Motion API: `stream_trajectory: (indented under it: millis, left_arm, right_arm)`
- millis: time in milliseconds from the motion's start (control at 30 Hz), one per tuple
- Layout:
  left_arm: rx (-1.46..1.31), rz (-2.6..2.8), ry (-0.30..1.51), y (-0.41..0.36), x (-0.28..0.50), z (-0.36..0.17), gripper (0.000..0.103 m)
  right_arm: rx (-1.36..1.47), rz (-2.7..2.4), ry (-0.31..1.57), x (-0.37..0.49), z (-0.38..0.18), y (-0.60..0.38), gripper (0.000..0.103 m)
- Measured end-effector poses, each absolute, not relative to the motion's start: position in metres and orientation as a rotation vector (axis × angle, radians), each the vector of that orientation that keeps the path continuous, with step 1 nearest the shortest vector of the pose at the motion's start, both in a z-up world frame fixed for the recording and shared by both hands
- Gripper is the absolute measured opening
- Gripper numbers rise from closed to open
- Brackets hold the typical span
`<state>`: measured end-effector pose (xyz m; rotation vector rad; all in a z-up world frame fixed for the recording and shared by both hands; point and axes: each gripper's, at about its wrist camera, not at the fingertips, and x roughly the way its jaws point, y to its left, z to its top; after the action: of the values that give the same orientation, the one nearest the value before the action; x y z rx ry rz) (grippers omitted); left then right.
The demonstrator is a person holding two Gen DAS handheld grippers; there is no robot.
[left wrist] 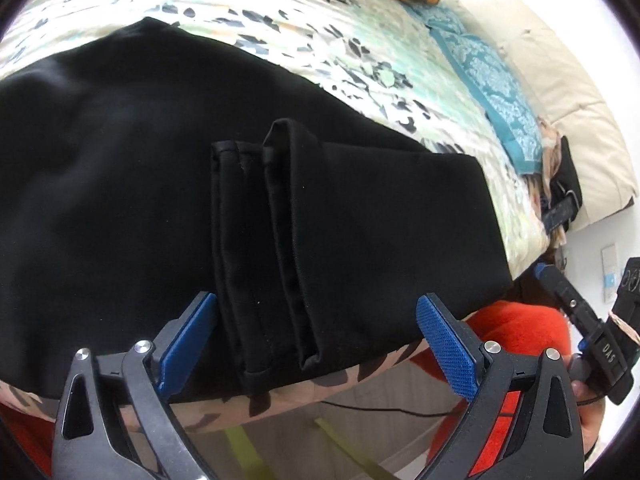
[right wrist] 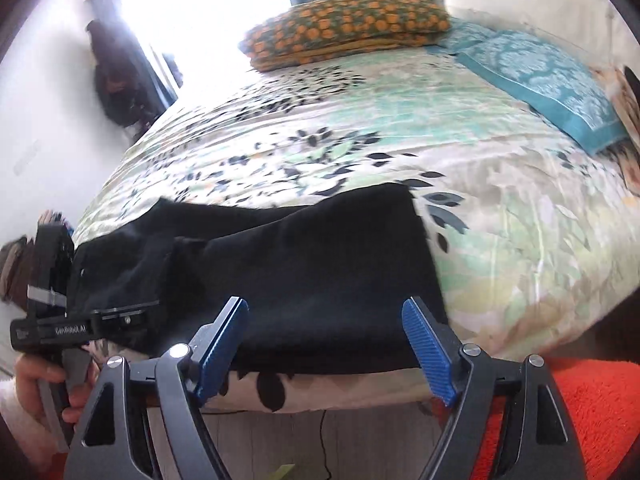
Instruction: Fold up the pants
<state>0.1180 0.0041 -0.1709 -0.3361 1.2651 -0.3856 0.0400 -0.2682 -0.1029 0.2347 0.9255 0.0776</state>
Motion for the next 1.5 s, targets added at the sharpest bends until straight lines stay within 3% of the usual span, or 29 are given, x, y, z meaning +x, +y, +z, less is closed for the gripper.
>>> stream_trajectory:
  millis: [33, 67, 100, 200, 300, 433, 567, 700, 800, 867, 1033, 1267, 1500]
  left_arm:
    - [-0.307, -0.375, 1.254, 0.0, 0.118, -0.169, 0.094]
    - [-0.267, -0.363, 1.24, -0.005, 0.117, -0.165, 0.077]
    - [-0.202, -0.336, 1.242, -0.01, 0.117, -0.164, 0.012]
    - [-0.21, -0.363, 1.216, -0.007, 0.117, -0.154, 0.009]
    - [-0.185, -0.367, 1.147, 0.008, 0.112, -0.136, 0.009]
    - [-0.149, -0.3, 1.216, 0.025, 0.122, -0.162, 0.01]
    - [-0.096, -0.302, 1.163, 0.02, 0.114, -0.163, 0.015]
    - [-0.094, -0.298, 1.148, 0.025, 0.103, -0.163, 0.03]
    - [-0.169, -0.311, 1.152, 0.037, 0.099, -0.161, 0.046]
    - [-0.195, -0.296, 1.138, 0.047, 0.095, -0.154, 0.063]
    - [-0.224, -0.14, 1.012, 0.106, 0.086, -0.12, 0.078]
    - [-0.459, 0.097, 0.972, 0.23, 0.09, -0.116, 0.079]
    - [-0.315, 0.213, 0.945, 0.257, 0.085, -0.103, 0.079]
  right_arm:
    - [0.268, 0.055, 0.921, 0.039, -0.105, -0.279, 0.079]
    - [0.29, 0.032, 0.919, 0.038, -0.106, -0.289, 0.079]
    - [0.306, 0.014, 0.918, 0.038, -0.107, -0.297, 0.079]
    - [0.337, -0.031, 0.909, 0.036, -0.11, -0.312, 0.079]
    - [0.345, -0.047, 0.89, 0.036, -0.108, -0.317, 0.079]
    - [0.293, -0.049, 0.882, 0.04, -0.108, -0.308, 0.079]
    - [0.217, 0.021, 0.897, 0.059, -0.114, -0.278, 0.079]
    - [0.053, 0.161, 0.91, 0.074, -0.123, -0.217, 0.084]
    - [-0.107, 0.195, 1.085, 0.081, -0.17, -0.176, 0.088]
    - [-0.184, 0.162, 1.024, 0.073, -0.177, -0.166, 0.092]
    - [-0.14, 0.14, 1.001, 0.072, -0.158, -0.179, 0.092]
    - [-0.134, 0.207, 0.809, 0.056, -0.115, -0.167, 0.092]
    - [-0.074, 0.383, 0.897, 0.074, -0.121, -0.108, 0.092]
